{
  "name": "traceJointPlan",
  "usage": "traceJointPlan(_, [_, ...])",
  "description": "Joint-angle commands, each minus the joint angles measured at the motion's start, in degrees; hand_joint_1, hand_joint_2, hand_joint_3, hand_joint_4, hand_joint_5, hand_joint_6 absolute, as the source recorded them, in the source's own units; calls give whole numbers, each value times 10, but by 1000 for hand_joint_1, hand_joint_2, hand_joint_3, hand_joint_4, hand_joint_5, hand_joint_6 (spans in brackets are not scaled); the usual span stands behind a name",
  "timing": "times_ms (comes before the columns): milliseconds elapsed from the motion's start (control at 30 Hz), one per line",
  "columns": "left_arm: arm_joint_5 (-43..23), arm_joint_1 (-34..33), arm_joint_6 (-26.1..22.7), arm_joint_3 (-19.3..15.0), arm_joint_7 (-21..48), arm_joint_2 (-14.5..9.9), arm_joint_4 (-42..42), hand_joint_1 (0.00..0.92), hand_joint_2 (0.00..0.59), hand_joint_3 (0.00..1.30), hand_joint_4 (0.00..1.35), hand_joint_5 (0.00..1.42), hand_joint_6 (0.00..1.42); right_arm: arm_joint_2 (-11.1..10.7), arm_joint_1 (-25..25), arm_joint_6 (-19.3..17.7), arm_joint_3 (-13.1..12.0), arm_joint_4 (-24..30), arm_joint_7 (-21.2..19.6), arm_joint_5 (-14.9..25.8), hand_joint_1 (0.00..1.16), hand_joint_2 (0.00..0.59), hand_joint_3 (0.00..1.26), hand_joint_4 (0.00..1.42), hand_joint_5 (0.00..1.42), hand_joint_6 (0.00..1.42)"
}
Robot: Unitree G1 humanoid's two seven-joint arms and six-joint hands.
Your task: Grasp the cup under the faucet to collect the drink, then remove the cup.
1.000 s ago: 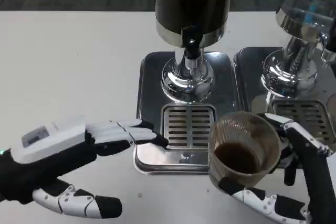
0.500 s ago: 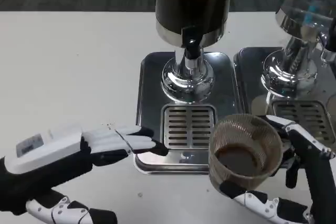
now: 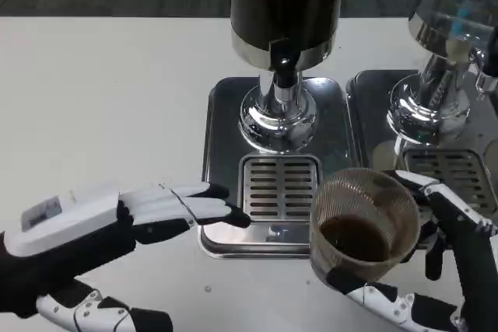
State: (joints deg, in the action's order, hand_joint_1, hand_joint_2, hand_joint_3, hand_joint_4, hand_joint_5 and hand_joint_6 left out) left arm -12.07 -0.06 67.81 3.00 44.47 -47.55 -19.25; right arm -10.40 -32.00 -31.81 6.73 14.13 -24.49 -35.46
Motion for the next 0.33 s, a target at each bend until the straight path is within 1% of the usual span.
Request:
traceJointPlan(33, [-6,-2,0,2,4,-12,-1,0,159,166,81,58,120,4,3,-22,-7,15,-2,14,684,233,701,811,945,1243])
traceJointPlan(333, [-8,-7,0,4,7,-12,-6,0,154,166,81,58,123,6,4,-26,-10,12,0,14,707,222,702,794,945,1243])
